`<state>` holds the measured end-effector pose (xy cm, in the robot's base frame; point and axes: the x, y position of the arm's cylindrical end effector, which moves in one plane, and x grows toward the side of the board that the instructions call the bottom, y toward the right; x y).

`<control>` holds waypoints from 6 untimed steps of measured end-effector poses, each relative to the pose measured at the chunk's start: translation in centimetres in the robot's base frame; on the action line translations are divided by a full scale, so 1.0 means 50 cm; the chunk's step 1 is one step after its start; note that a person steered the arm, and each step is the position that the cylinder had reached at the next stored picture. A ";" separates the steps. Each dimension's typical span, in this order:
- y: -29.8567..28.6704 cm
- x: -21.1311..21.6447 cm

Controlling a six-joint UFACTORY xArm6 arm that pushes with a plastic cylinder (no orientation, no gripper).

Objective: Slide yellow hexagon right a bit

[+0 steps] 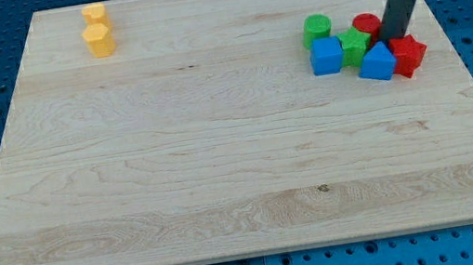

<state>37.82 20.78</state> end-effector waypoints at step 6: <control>-0.335 0.075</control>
